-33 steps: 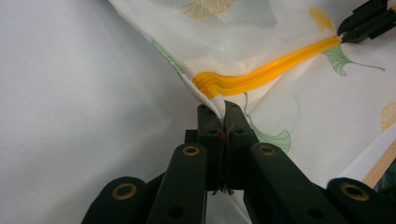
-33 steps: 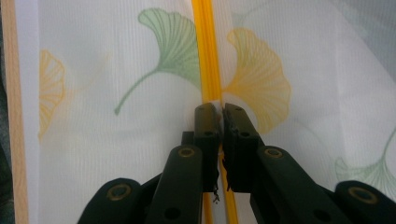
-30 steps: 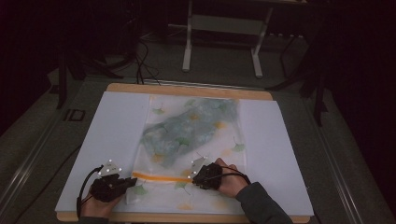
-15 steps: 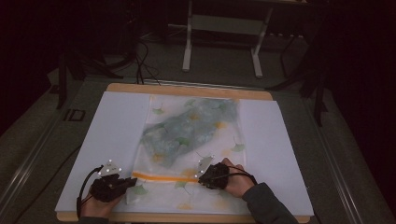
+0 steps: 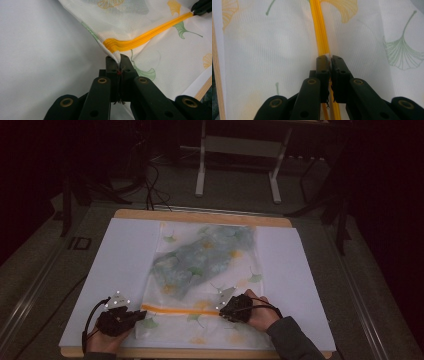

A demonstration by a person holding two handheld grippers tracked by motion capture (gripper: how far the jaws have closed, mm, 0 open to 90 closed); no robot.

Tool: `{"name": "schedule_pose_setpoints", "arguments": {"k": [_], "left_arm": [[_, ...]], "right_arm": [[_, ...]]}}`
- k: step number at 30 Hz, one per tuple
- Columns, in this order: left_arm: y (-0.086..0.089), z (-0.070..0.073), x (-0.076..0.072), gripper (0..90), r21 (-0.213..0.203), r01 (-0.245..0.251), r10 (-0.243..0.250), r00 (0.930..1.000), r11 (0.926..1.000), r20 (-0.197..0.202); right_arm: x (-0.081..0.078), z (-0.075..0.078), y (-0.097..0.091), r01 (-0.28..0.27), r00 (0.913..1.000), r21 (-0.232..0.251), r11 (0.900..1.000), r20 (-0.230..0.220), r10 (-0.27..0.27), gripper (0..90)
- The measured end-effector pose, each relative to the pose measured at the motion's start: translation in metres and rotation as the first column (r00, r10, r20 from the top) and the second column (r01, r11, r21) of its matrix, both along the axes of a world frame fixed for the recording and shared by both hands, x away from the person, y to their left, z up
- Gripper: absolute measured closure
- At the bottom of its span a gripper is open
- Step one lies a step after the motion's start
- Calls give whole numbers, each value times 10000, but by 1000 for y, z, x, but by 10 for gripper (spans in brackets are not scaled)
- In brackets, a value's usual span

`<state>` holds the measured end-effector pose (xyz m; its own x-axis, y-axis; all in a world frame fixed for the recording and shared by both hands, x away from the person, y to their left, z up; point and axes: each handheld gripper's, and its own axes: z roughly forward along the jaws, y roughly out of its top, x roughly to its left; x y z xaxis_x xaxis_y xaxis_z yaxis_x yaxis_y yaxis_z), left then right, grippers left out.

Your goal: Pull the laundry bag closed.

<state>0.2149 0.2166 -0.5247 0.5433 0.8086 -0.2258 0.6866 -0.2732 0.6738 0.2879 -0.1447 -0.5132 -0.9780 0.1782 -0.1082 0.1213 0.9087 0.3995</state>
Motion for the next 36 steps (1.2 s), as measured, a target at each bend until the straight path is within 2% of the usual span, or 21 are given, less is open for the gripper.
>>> {"name": "schedule_pose_setpoints", "arguments": {"k": [25, 36], "left_arm": [[0, 0, 0, 883, 29, 12, -12, 10000, 10000, -4], [0, -1, 0, 883, 48, 17, -17, 10000, 10000, 1]], "right_arm": [[1, 2, -42, 670, 9977, -158, 9976, -54, -671, 874], [4, 0, -43, 643, 9978, -133, 9978, -141, -645, 879]]}}
